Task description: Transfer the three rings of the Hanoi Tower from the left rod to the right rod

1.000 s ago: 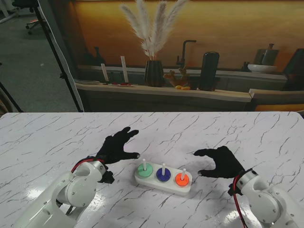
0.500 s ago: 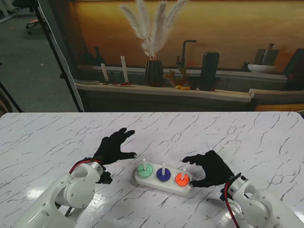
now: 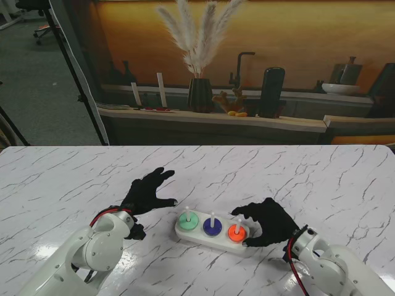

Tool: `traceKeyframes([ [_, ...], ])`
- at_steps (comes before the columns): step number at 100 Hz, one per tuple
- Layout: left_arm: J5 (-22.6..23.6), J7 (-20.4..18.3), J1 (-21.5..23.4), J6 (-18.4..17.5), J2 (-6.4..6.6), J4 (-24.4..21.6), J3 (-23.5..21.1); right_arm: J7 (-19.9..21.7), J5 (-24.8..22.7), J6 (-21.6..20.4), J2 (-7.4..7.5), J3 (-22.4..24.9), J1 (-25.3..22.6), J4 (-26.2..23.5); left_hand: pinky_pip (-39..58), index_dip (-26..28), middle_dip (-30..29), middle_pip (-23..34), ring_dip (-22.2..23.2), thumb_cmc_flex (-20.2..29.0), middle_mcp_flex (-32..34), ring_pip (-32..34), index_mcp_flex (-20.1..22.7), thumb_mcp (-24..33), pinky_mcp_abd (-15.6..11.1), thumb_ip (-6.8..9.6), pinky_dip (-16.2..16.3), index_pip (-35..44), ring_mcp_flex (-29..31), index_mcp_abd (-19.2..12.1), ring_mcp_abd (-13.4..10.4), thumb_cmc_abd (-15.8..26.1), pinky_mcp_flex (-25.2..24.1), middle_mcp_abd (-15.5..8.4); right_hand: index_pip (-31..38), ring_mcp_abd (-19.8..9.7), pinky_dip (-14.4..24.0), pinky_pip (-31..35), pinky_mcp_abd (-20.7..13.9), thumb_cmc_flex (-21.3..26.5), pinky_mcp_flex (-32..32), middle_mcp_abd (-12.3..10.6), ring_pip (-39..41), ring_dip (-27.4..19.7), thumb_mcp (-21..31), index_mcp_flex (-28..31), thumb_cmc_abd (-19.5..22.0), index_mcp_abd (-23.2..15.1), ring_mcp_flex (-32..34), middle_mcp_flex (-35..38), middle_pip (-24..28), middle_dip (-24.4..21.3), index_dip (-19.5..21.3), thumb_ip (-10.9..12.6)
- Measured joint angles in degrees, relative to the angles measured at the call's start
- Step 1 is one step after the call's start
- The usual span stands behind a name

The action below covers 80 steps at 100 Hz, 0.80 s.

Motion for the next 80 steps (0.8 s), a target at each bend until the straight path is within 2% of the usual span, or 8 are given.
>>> traceKeyframes([
  [13, -0.05, 0.00, 0.11, 0.07, -0.01, 0.00, -0.08, 0.74, 0.02, -0.55, 0.20, -0.55, 0.23, 0.10, 0.01, 0.00, 0.32, 0.00, 0.01, 0.00, 0.01, 0.00, 0.00, 0.00, 0.00, 0.00, 0.00, 0.01, 0.00, 0.00, 0.00, 0.00, 0.00, 0.00, 0.07, -0.59, 1.13, 1.10, 0.00, 0.05, 0.61, -0.42, 1.54, 0.78, -0.08, 0.00, -0.53, 0.00, 0.00, 0.00, 0.97, 1.44, -0.40, 0.00],
  [45, -0.29, -0.09, 0.30, 0.15, -0.02, -0.03, -0.23, 1.02, -0.63, -0.63, 0.41, -1.63, 1.00, 0.92, 0.04, 0.39, 0.33, 0.00, 0.02, 0.00, 0.02, 0.00, 0.52, -0.01, 0.00, 0.00, 0.00, 0.22, 0.21, 0.00, 0.00, 0.00, 0.00, 0.00, 0.76, -0.85, 2.13, 1.99, 0.00, 3.54, 1.44, -0.70, 2.22, 0.85, 0.52, 0.00, -2.07, 0.00, 0.05, -0.39, 1.61, 2.90, -0.40, 0.00],
  [63, -0.44, -0.13, 0.37, 0.17, -0.02, -0.04, -0.25, 1.06, -0.88, -0.64, 0.54, -1.94, 1.32, 1.05, 0.91, 0.39, 0.34, 0.00, 0.02, 0.00, 0.03, 0.00, 0.54, -0.02, 0.00, 0.00, 0.00, 0.22, 0.21, 0.00, 0.00, 0.00, 0.00, 0.00, 2.16, -1.01, 2.70, 2.67, 0.00, 5.32, 1.98, -0.70, 2.28, 0.85, -1.78, 0.72, -2.64, -0.04, 1.38, -0.43, 1.62, 2.94, -0.40, -0.07],
  [80, -0.56, -0.12, 0.40, 0.17, -0.02, -0.04, -0.28, 1.57, -0.53, -0.57, 0.55, -1.96, 1.40, 0.89, 0.93, 0.39, 0.34, 0.00, 0.02, 0.00, 0.53, 0.00, 0.55, -0.06, 0.00, 0.00, 0.00, 0.22, 0.21, 0.00, 0.00, 0.66, 0.00, 0.00, 4.14, -1.56, 2.83, 2.78, 0.00, 6.65, 2.03, -0.63, 2.94, 0.85, -3.56, 2.32, -2.76, -1.80, 2.63, 0.43, 1.63, 2.94, -0.40, -0.14],
])
